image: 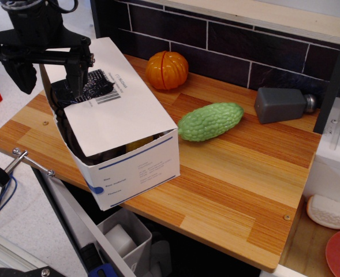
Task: Open white1fbox flap
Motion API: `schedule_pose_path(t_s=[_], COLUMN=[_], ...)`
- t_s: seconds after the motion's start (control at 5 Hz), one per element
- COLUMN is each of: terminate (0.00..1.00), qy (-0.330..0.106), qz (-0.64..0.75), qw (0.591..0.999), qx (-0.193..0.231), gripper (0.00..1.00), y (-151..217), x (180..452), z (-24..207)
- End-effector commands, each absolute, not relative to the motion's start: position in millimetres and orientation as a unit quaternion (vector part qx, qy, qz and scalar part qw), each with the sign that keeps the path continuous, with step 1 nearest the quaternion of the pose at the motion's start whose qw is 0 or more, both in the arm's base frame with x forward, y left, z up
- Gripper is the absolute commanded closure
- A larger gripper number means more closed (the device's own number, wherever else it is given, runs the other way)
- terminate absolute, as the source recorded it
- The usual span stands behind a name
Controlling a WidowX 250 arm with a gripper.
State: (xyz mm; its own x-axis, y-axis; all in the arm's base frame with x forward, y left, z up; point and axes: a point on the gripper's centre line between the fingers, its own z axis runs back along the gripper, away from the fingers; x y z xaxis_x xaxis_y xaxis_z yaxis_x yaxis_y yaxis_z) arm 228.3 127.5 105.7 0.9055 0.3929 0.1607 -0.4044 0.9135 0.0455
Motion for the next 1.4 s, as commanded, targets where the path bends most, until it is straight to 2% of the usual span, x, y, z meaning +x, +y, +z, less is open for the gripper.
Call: schedule_pose_path(t_s=[0.0, 0.2, 0.4, 0.6, 1.2], terminate=[0.00, 0.00, 0.00, 0.00, 0.00], qy=[-0.074, -0.094, -0.093, -0.119, -0.208], qz=[0.204, 0.233, 0.257, 0.286, 0.335], qw=[0.975, 0.968, 0.962, 0.951, 0.918], qx=[0.039, 0.011, -0.008, -0.020, -0.033], gripper=[0.00, 0.00, 0.00, 0.00, 0.00], y=[128, 129, 128, 125, 124], x=[228, 236, 241, 238, 237], z=[106, 110, 120, 121, 107])
